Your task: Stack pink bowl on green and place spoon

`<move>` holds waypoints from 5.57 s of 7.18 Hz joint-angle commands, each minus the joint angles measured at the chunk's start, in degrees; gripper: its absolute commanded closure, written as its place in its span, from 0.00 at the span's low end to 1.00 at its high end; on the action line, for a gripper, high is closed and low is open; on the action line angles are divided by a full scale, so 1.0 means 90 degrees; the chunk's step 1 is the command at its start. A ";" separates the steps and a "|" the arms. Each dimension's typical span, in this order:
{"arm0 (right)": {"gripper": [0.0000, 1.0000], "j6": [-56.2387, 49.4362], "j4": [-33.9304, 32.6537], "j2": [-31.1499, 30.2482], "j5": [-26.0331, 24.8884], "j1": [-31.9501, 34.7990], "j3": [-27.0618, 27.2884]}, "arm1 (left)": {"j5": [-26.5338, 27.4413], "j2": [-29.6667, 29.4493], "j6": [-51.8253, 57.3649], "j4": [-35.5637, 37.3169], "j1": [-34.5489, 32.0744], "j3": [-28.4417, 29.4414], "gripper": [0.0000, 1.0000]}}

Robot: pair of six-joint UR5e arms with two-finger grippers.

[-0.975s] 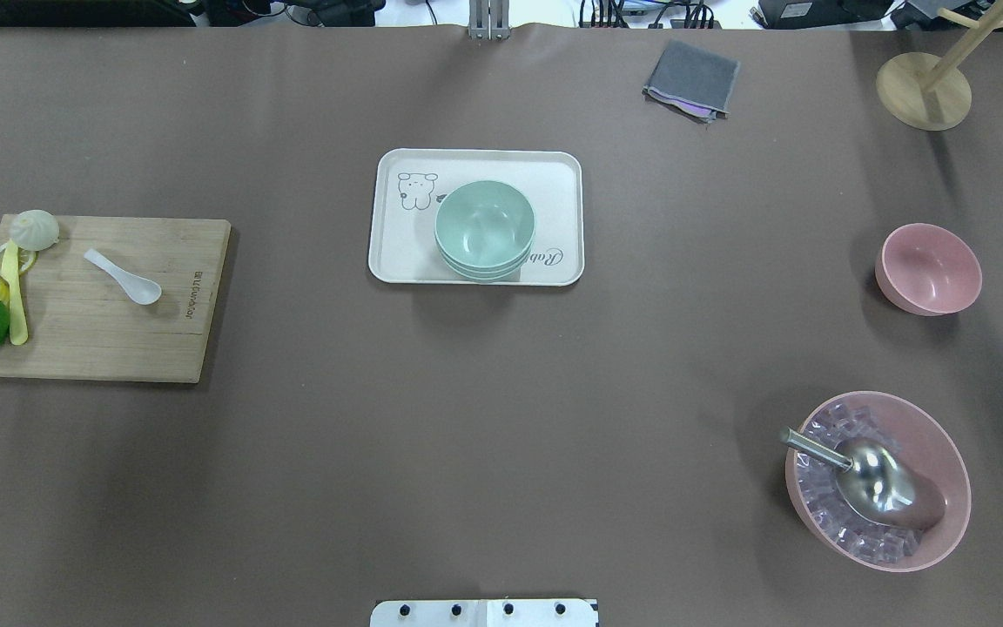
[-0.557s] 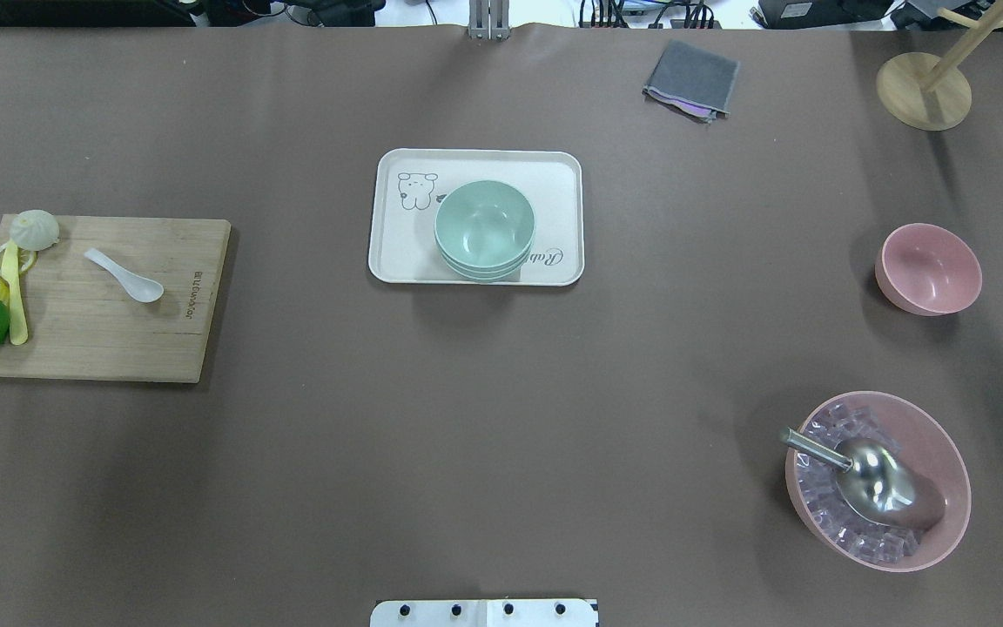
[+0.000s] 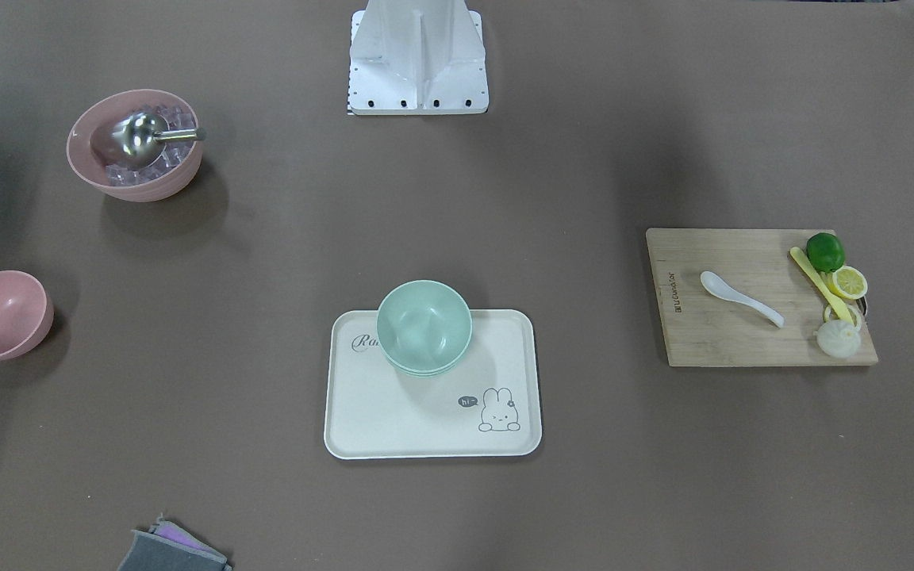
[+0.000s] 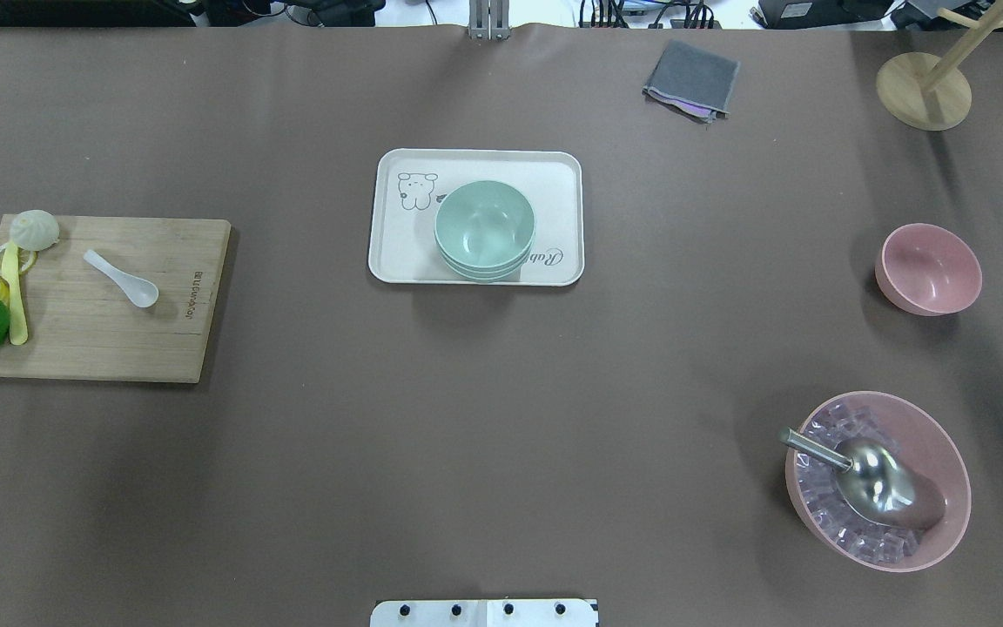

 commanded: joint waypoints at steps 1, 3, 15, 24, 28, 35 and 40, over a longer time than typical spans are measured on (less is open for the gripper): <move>0.00 0.0078 -0.0001 -0.0003 0.0000 -0.0005 0.0091 | 0.0024 -0.0131 -0.0626 0.0007 0.0011 0.0049 0.01; 0.00 0.0088 -0.0011 -0.0071 0.0020 0.0170 0.0169 | 0.0043 -0.0240 -0.1422 0.0027 0.0011 0.0039 0.01; 0.12 0.2881 0.3036 0.0515 0.0069 -0.1119 -0.1832 | 0.0737 -0.1567 -0.5865 -0.0081 0.2169 0.0185 0.03; 1.00 0.5196 0.2676 0.1944 0.0967 -0.1254 -0.1247 | 0.0776 -0.2319 -0.7282 -0.0168 0.2628 0.1540 0.33; 1.00 0.7693 0.2636 0.3042 0.0733 -0.2046 -0.0662 | 0.1009 -0.2280 -0.7818 -0.0618 0.2833 0.1846 0.42; 1.00 0.9266 0.2636 0.4029 -0.0495 -0.3177 -0.0690 | 0.1010 -0.2153 -0.7897 -0.0638 0.2892 0.1846 1.00; 1.00 0.9726 0.2733 0.4391 -0.1754 -0.4172 -0.0934 | 0.0428 -0.2386 -0.8120 -0.0569 0.2902 0.1494 1.00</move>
